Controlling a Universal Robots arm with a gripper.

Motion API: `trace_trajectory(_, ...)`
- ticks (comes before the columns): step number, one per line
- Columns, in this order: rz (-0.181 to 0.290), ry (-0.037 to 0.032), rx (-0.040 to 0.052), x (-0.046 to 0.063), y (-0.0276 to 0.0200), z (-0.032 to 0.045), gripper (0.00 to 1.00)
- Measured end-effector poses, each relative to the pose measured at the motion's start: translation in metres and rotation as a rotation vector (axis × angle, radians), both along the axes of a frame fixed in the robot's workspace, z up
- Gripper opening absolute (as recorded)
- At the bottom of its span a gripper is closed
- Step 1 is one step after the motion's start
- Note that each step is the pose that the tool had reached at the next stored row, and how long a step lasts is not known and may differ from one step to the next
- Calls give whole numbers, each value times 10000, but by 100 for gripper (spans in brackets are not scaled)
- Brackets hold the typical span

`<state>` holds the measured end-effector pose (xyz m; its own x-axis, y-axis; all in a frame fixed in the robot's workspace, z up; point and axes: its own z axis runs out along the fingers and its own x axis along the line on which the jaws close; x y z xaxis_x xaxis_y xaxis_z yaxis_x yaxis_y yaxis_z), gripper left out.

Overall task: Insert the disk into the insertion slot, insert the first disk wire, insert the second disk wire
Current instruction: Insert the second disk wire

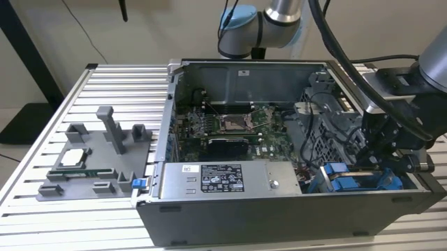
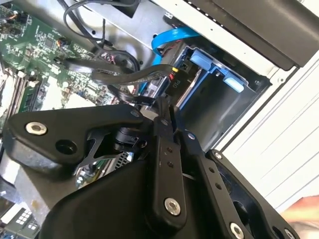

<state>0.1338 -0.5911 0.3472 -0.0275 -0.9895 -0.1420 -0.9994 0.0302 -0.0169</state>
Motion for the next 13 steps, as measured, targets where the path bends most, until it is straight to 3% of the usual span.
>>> trace_trajectory(9, -33, -2, -40, -68, 0, 37, 0)
trace_trajectory(13, -56, -6, 37, -130, 8, 67, 0)
